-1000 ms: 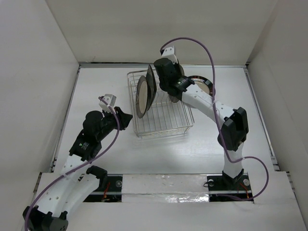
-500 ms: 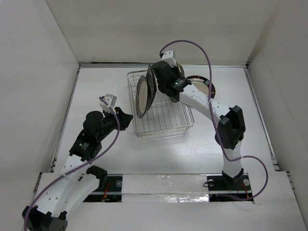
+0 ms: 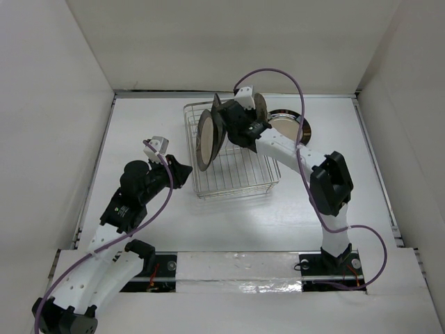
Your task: Load the plates into the dish rack
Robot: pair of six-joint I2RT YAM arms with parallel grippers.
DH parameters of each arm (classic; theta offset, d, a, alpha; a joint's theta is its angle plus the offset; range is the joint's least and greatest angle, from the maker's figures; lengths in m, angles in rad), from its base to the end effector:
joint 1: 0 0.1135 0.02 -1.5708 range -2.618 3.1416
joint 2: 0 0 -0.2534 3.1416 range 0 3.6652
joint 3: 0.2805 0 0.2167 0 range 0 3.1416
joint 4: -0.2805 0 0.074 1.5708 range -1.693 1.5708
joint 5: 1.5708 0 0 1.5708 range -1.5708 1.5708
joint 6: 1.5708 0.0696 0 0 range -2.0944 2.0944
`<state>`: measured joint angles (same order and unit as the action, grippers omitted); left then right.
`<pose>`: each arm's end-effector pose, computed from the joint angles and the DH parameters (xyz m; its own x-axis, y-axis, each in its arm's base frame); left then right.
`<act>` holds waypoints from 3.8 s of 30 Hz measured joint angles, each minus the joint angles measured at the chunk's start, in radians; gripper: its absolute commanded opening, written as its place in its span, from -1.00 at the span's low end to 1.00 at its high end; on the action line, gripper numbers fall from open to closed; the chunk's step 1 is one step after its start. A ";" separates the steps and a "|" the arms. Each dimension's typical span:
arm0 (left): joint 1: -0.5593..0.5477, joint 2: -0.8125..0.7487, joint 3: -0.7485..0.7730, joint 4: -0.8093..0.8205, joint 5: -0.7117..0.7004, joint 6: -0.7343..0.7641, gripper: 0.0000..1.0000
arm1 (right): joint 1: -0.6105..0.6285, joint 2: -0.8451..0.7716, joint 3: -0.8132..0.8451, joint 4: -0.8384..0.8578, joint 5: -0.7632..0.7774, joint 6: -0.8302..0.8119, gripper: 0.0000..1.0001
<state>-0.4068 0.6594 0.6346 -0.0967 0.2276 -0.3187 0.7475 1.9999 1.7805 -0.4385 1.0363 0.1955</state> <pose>0.1500 -0.0817 0.3064 -0.2909 -0.2070 -0.9341 0.5265 0.7805 -0.3370 0.3549 0.2473 0.2902 -0.4102 -0.2453 -0.8784 0.2373 0.9013 -0.3624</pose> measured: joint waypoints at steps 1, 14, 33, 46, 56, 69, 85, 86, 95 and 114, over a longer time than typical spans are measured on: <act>0.000 0.000 0.000 0.000 0.000 0.000 -0.64 | 0.000 0.000 -0.009 0.001 -0.003 0.015 -1.00; 0.000 0.000 0.000 0.000 0.001 0.000 -0.64 | 0.010 0.000 -0.047 -0.001 -0.008 0.130 -0.82; 0.000 0.013 0.000 0.001 0.001 0.000 -0.63 | 0.040 -0.173 -0.122 0.076 -0.100 0.079 -0.17; 0.000 0.024 0.000 0.002 0.001 -0.001 -0.80 | -0.385 -0.859 -0.784 0.556 -0.461 0.213 -0.88; 0.010 0.025 0.000 0.002 -0.001 0.000 -0.93 | -0.660 -0.586 -1.014 0.627 -0.787 0.449 0.38; 0.029 0.026 0.000 0.001 -0.015 0.000 -0.47 | -0.773 -0.262 -1.037 0.915 -1.110 0.690 0.21; 0.029 0.027 0.000 0.001 -0.023 0.000 -0.47 | -0.779 -0.063 -0.986 1.164 -1.223 0.976 -1.00; 0.029 0.027 0.000 0.001 -0.023 0.000 -0.47 | -0.779 -0.068 -1.003 1.171 -1.216 0.986 -1.00; 0.029 0.033 0.000 0.002 -0.022 0.000 -0.47 | -0.768 -0.476 -1.179 0.915 -0.990 0.890 -1.00; 0.029 0.030 0.000 0.002 -0.009 0.000 -0.47 | -0.095 -0.747 -0.441 0.613 -0.328 0.064 -1.00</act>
<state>-0.3775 0.6895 0.6346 -0.0948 0.2184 -0.3183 0.6521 1.2526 1.3399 0.1749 0.7086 0.2592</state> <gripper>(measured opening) 0.266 0.114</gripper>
